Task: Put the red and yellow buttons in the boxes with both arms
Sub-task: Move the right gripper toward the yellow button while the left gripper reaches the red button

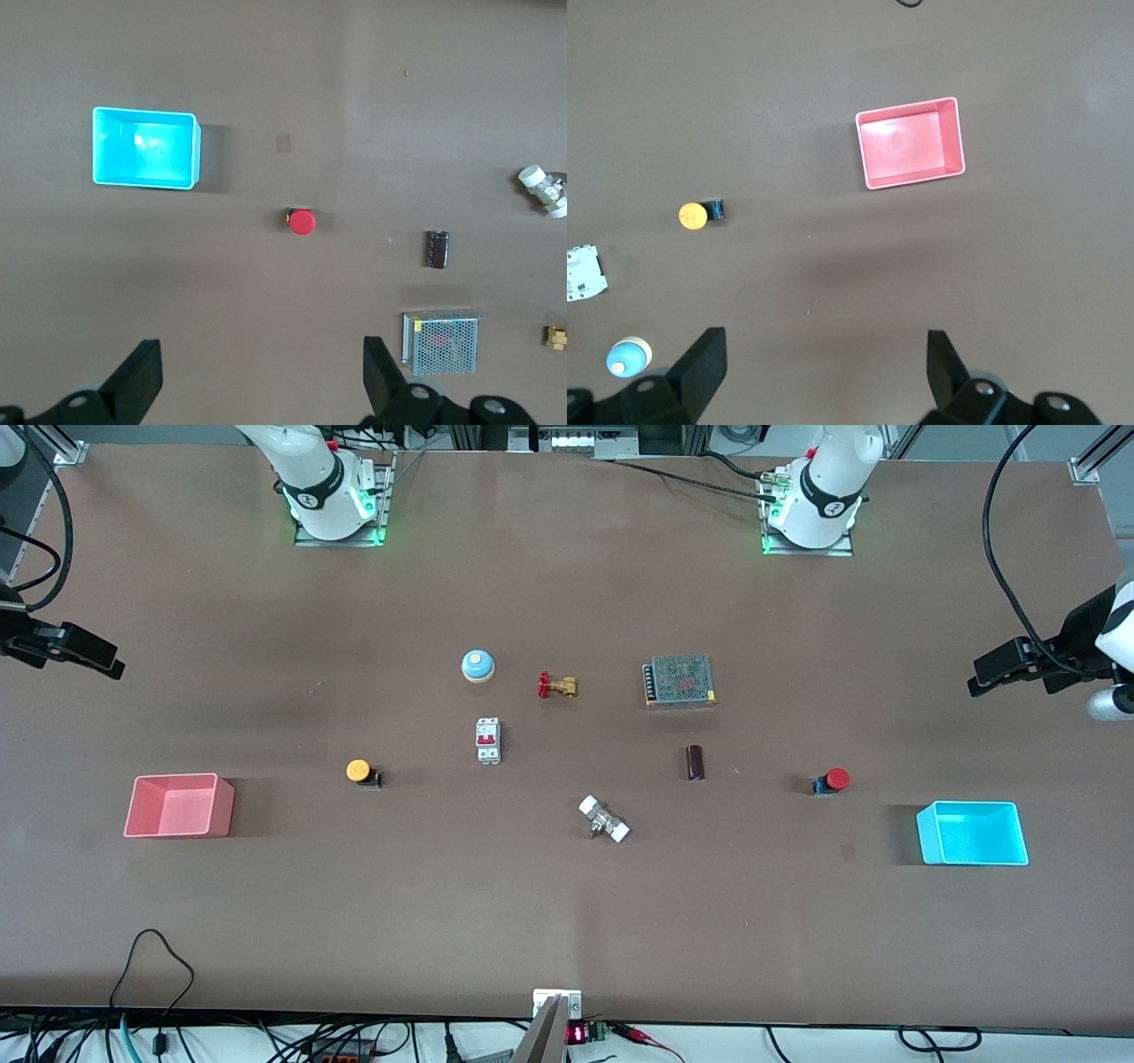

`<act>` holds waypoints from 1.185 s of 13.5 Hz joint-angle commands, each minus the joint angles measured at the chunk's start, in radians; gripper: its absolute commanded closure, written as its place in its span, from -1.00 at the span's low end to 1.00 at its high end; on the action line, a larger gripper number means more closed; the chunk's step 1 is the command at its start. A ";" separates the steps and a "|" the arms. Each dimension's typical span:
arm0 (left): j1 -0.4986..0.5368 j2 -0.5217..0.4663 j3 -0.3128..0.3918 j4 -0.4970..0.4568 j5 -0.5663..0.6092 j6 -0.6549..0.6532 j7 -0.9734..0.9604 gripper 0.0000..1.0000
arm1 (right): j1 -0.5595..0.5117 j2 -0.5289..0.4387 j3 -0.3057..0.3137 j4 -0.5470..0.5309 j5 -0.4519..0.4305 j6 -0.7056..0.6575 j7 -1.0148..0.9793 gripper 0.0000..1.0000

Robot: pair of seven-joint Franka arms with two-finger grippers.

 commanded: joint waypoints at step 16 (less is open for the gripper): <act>-0.066 0.188 -0.046 -0.204 -0.042 0.229 0.013 -1.00 | 0.027 0.103 -0.004 0.002 0.081 0.000 0.000 -1.00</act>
